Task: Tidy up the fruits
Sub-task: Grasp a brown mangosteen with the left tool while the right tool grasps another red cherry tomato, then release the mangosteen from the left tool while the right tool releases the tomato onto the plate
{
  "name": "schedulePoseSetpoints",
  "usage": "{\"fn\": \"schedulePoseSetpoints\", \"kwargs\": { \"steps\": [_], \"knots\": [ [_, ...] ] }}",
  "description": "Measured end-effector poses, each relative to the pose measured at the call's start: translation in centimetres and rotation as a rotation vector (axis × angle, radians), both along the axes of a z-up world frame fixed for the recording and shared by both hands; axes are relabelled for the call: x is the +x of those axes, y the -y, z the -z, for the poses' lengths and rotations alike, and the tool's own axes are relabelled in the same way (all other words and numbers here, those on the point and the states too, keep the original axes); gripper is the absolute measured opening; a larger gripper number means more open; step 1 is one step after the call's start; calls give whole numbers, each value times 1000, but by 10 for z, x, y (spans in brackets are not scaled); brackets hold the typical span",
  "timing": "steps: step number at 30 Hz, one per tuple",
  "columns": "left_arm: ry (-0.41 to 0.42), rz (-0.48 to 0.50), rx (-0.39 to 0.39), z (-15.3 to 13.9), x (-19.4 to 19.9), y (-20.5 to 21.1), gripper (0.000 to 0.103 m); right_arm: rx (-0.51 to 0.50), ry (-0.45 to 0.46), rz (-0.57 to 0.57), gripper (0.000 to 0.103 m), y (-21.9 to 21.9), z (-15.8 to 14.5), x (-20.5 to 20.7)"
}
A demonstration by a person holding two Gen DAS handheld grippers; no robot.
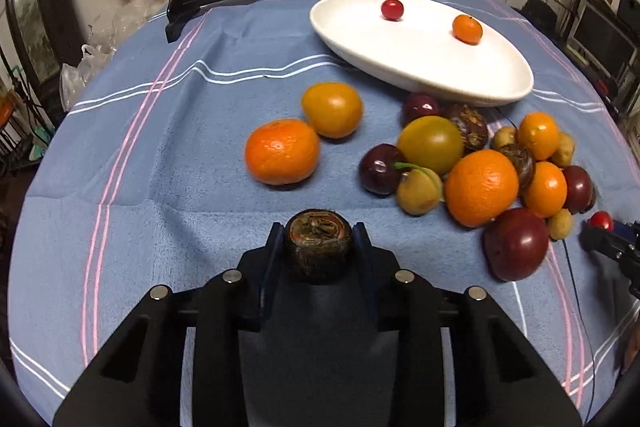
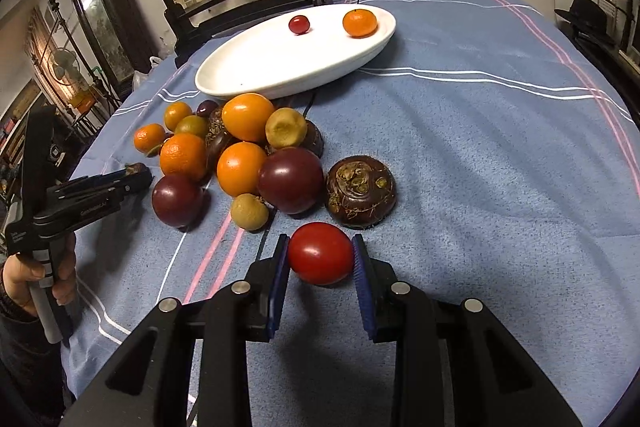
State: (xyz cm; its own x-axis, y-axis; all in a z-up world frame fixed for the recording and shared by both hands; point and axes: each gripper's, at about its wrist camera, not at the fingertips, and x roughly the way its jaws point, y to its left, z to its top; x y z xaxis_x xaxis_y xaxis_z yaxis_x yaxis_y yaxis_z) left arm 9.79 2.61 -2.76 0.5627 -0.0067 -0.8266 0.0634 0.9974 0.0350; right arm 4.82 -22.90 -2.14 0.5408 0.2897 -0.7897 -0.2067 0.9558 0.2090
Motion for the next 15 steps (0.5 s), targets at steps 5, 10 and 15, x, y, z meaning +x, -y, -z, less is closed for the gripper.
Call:
{"fn": "schedulePoseSetpoints", "kwargs": {
  "steps": [5,10,15],
  "knots": [
    [55,59,-28,-25,-14,11,34,-9,41,-33,31,-9,-14,-7],
    [112,114,-75,-57,-15,22,34,-6,130,-50,31,-16,-52,-5],
    [169,131,-112,-86,9,41,34,-7,223,-24,31,-25,-87,18]
  ]
}}
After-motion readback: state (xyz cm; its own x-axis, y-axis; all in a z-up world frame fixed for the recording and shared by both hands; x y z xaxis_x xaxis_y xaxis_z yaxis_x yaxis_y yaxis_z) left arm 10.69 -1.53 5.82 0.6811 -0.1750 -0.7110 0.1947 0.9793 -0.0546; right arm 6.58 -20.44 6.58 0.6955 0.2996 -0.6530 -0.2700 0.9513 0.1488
